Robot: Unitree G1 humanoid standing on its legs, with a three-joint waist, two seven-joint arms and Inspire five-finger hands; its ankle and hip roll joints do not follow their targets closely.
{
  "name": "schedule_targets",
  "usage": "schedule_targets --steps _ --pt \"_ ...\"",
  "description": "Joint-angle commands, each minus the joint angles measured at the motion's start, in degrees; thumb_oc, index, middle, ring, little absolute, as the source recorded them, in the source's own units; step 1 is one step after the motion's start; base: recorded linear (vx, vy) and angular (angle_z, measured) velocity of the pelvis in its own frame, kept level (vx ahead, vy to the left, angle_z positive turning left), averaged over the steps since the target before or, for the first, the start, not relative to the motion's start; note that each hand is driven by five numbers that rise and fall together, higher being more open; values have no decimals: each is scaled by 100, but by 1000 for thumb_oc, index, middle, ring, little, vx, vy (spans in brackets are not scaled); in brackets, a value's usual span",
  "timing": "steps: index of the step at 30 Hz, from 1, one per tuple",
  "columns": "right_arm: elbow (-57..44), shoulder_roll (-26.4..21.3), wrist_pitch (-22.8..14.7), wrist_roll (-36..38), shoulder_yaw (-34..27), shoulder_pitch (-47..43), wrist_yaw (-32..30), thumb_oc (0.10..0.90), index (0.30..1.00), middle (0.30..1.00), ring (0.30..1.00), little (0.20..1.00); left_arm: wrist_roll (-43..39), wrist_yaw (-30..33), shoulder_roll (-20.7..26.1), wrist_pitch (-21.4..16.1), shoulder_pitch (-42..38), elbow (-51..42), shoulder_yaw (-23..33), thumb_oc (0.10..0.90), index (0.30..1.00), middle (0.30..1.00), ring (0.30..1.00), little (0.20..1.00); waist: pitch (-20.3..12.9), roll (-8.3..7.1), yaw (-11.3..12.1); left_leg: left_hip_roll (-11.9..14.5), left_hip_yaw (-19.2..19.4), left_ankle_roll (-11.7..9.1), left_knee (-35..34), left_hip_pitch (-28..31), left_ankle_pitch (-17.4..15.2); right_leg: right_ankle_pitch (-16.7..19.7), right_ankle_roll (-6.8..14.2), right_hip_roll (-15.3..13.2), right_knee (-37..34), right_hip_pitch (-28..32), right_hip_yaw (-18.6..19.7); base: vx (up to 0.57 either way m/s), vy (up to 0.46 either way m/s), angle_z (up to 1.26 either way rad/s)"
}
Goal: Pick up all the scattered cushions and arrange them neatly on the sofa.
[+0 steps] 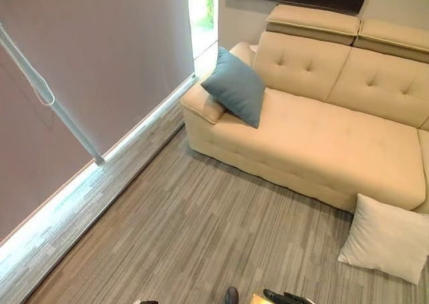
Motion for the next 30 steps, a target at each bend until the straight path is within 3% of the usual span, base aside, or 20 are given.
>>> schedule_targets --steps 1,4,7,9,12,14,17,19,21,23,25,26,27,28,29,30 --pt "-176 -183 -234 184 -121 -57 -58 800 900 900 900 900 -149 -84 -131 -93 19 43 -277 800 900 900 900 900 144 -263 189 -143 546 552 -1359 -278 727 -68 704 -274 503 267 401 368 -5 -18" --pt "-329 -151 -312 171 6 -153 -86 800 900 900 900 900 -102 -11 -137 -119 99 77 -321 800 900 900 900 900 105 -238 351 -102 526 573 -2863 -476 779 -265 806 -218 480 577 523 409 58 -23" --pt "-332 -106 -346 41 151 -168 -148 800 900 900 900 900 -203 9 -166 -112 117 126 -295 800 900 900 900 900 92 -121 569 -77 -171 473 -4354 -740 1423 -500 837 -45 554 934 771 459 116 -38" --pt "-264 -109 -340 -7 162 -154 -159 800 900 900 900 900 -207 23 -170 -103 97 180 -290 800 900 900 900 900 100 -170 636 -24 -361 417 -4701 -1011 1506 -558 868 -72 571 1146 946 426 118 -46" --pt "-146 -97 -305 -81 129 -98 -141 800 900 900 900 900 -170 11 -180 -70 108 252 -236 800 900 900 900 900 58 -209 664 82 -83 392 -4778 -1140 1522 -537 947 -130 551 1321 1071 402 187 -55" --pt "57 -34 -266 -127 15 41 -55 800 900 900 900 900 -77 -33 -153 -23 224 381 -114 800 900 900 900 900 -186 -181 721 100 -90 405 -4776 -906 1868 -526 1053 -224 642 1389 1178 552 355 -33" --pt "207 23 -227 -105 -99 200 -8 800 900 900 900 900 84 -56 -101 -18 232 414 -208 800 900 900 900 900 -317 -366 709 -151 30 528 -4511 -793 1745 344 1354 -556 1034 1349 1332 444 347 -46" --pt "192 73 -220 -21 -178 249 43 800 900 900 900 900 221 -79 -75 -37 180 345 -362 800 900 900 900 900 -322 -387 626 -274 124 655 -4340 -650 1502 982 1535 -702 1677 1138 1419 407 373 -28" --pt "134 101 -224 119 -283 295 25 800 900 900 900 900 223 -62 -41 -52 120 255 -471 800 900 900 900 900 -291 -288 514 -381 196 800 -4251 -327 1240 1559 1613 -848 2469 846 1320 407 409 -14" --pt "37 84 -239 223 -373 332 10 800 900 900 900 900 210 -35 -6 -60 16 158 -577 800 900 900 900 900 -252 -89 403 -440 223 948 -4268 95 1028 1816 1517 -1020 3228 562 1025 435 465 -10" --pt "-81 83 -265 172 -352 348 -20 800 900 900 900 900 301 7 34 -45 -65 126 -709 800 900 900 900 900 -202 106 277 -459 213 1057 -4438 598 851 1651 1416 -1120 3902 85 688 562 472 -13" --pt "-117 44 -282 89 -316 313 -30 800 900 900 900 900 350 7 63 -48 -132 117 -746 800 900 900 900 900 -169 200 161 -472 151 1037 -4524 959 702 1225 1359 -1137 3592 -240 318 492 301 -11" --pt "-117 42 -282 88 -315 311 -30 800 900 900 900 900 350 7 62 -48 -134 118 -744 800 900 900 900 900 -163 205 145 -469 134 1034 -4527 965 706 1228 1354 -1136 3580 -223 297 462 208 -18" --pt "-139 30 -297 46 -274 306 -65 800 900 900 900 900 369 -8 62 -59 -131 120 -742 800 900 900 900 900 -124 273 84 -449 93 1017 -4562 1123 644 823 1257 -1052 3521 -462 158 473 110 -3" --pt "-225 25 -322 42 -300 290 -50 800 900 900 900 900 401 -28 75 -81 -165 95 -744 800 900 900 900 900 -124 292 -46 -486 -47 988 -4538 1359 508 523 1229 -902 2883 -788 -66 479 109 -5" --pt "-226 24 -322 42 -297 291 -51 800 900 900 900 900 402 -28 74 -81 -164 95 -743 800 900 900 900 900 -102 299 -63 -477 -65 983 -4542 1392 496 510 1227 -898 2875 -746 -87 501 40 0"
